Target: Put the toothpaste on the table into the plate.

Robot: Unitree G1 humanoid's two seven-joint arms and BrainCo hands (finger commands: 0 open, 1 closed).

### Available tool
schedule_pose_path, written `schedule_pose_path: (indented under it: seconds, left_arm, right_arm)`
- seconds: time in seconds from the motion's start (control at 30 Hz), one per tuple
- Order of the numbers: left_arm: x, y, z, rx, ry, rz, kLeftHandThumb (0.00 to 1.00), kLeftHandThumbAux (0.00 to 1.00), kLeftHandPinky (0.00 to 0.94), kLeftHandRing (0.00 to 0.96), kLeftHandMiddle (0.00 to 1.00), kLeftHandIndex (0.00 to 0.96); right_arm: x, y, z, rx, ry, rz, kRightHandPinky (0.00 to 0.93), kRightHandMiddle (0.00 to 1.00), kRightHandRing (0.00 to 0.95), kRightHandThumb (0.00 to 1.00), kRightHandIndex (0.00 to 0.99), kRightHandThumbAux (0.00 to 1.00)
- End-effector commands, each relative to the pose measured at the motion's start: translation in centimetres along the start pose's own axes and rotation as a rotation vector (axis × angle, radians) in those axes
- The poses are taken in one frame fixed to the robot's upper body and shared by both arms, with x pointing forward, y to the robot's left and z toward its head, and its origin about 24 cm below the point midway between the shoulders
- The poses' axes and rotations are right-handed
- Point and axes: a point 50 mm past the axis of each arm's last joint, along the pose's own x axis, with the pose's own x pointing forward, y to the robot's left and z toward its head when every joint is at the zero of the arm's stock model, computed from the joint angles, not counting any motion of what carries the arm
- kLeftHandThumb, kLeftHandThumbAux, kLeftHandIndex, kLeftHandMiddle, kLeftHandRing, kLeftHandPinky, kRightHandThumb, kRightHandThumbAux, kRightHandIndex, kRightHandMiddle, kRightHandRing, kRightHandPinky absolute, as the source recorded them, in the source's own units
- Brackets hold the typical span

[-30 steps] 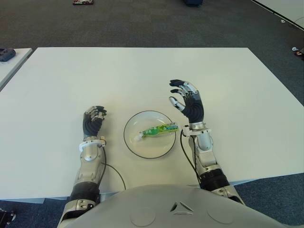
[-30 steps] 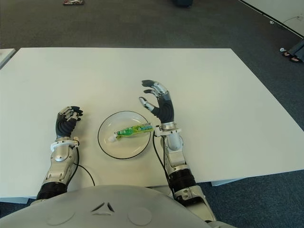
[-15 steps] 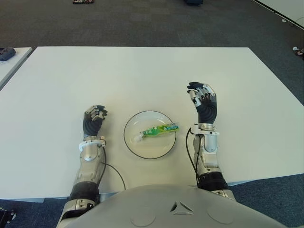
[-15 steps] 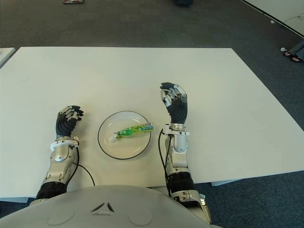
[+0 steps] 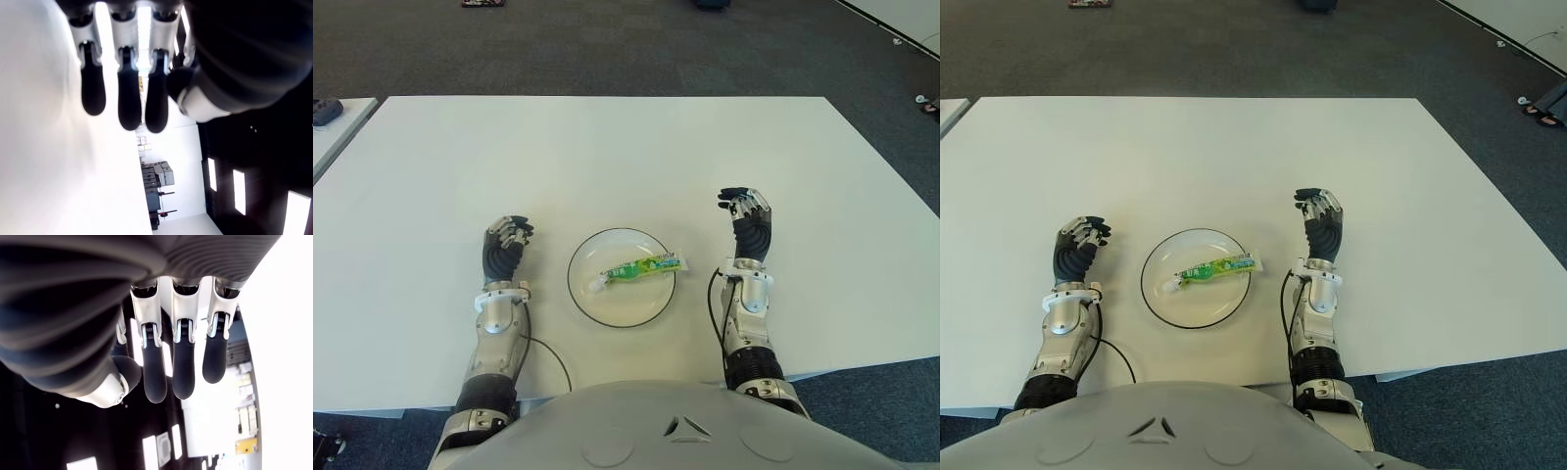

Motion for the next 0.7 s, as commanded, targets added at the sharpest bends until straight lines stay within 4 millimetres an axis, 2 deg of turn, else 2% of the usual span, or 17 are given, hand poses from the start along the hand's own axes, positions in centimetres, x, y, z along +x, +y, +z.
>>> schedule_pose_path:
  seconds: [0.03,0.7]
  left_arm:
    - [-0.7,-0.5,-1.2,-0.022,0.071,-0.022,0.703,0.721,0.483,0.497,0.495,0.428]
    - [-0.3,-0.6,-0.3,-0.089,0.019,-0.054,0.703,0.722,0.468,0.477,0.475,0.426]
  right_arm:
    - [-0.1,0.1,-0.3,-0.027,0.006,0.021,0.423,0.467,0.433,0.688,0.426,0.729]
    - [-0.9,0.7,-2.1,-0.167,0.115,0.080,0.485,0.493,0.470,0.701,0.430,0.732]
